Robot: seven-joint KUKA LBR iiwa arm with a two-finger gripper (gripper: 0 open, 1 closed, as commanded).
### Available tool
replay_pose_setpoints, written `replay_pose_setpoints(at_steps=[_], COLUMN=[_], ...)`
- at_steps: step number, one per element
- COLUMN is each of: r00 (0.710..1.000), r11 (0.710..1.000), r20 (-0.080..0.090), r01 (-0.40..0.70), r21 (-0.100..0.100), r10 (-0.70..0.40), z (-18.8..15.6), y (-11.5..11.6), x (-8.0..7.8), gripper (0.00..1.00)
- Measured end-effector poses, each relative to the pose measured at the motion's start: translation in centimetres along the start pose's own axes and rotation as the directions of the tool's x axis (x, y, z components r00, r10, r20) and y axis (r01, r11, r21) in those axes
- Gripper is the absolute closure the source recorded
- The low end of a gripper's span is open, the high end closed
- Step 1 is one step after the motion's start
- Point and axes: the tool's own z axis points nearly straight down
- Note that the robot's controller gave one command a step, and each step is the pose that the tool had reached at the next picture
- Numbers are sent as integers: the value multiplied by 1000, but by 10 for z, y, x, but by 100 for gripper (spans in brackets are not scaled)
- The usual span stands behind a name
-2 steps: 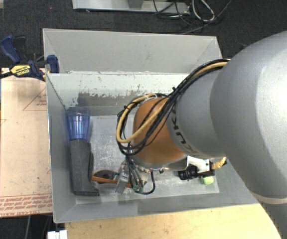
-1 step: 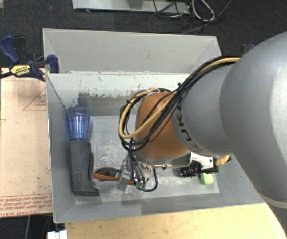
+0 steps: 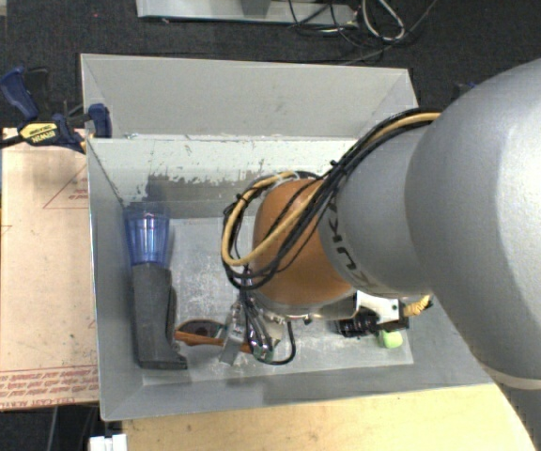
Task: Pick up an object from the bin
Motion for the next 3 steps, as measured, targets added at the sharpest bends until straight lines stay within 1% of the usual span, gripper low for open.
replay_pose_setpoints(at_steps=[1, 2, 3], r00=[1000, 1000, 1000], r11=[1000, 1000, 1000], r20=[3, -7, 3], r01=[3, 1, 5], r21=[-2, 4, -2], r10=[-3, -1, -5], z=[-52, -27, -73], y=[1, -1, 1], x=[-1, 2, -1], gripper=[100, 100, 100])
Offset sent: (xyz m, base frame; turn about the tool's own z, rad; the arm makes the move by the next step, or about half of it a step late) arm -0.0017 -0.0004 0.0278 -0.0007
